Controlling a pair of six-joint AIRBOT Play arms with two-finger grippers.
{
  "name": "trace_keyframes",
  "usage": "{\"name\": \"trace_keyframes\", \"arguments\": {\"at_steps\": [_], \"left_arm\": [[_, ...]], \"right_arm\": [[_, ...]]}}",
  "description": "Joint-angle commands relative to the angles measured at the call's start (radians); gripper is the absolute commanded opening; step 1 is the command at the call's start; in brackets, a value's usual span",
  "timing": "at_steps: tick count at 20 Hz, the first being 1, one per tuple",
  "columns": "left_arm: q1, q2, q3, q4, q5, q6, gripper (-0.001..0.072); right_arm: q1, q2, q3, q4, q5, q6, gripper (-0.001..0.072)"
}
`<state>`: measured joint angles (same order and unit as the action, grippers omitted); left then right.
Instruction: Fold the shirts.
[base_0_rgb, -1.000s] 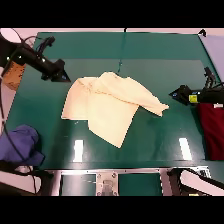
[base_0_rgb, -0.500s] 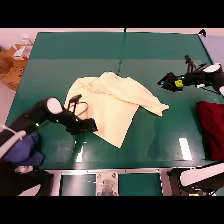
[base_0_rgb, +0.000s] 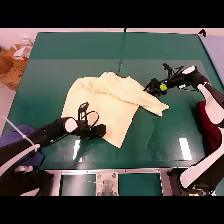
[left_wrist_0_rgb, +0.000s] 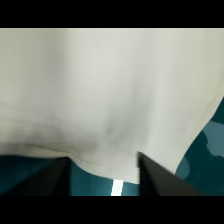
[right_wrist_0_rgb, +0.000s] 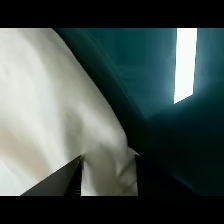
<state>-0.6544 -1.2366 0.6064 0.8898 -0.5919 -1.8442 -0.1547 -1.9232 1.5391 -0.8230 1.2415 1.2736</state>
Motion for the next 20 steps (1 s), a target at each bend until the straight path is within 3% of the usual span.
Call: {"name": "trace_keyframes", "arguments": {"at_steps": [1,2,4,8,11,15,18,20], "left_arm": [[0.000,-0.041,-0.008,-0.006,0.023,0.024,0.0025],[0.030,-0.040,-0.005,-0.005,-0.024,0.040,0.0023],[0.140,-0.039,0.017,0.050,-0.182,0.093,0.0022],[0.410,-0.036,0.161,0.352,-0.457,0.106,0.0022],[0.560,-0.041,0.304,0.398,-0.489,0.218,0.0022],[0.650,-0.133,0.475,0.397,-0.502,0.390,0.0022],[0.656,-0.244,0.560,0.399,-0.520,0.451,0.0022],[0.656,-0.311,0.603,0.392,-0.527,0.466,0.0022]], "right_arm": [[0.010,-0.019,0.006,-0.012,0.051,0.000,0.0235],[0.006,-0.018,0.006,-0.011,0.054,0.000,0.0021],[-0.014,-0.011,0.006,-0.012,0.055,0.002,0.0018],[-0.111,0.083,-0.043,-0.074,0.065,0.067,0.0017],[-0.188,0.248,-0.238,-0.117,0.062,0.098,0.0016],[-0.214,0.563,-0.703,-0.106,-0.072,0.149,0.0017],[-0.171,0.764,-0.993,-0.030,-0.227,0.156,0.0018],[-0.133,0.828,-1.073,0.020,-0.310,0.156,0.0018]]}}
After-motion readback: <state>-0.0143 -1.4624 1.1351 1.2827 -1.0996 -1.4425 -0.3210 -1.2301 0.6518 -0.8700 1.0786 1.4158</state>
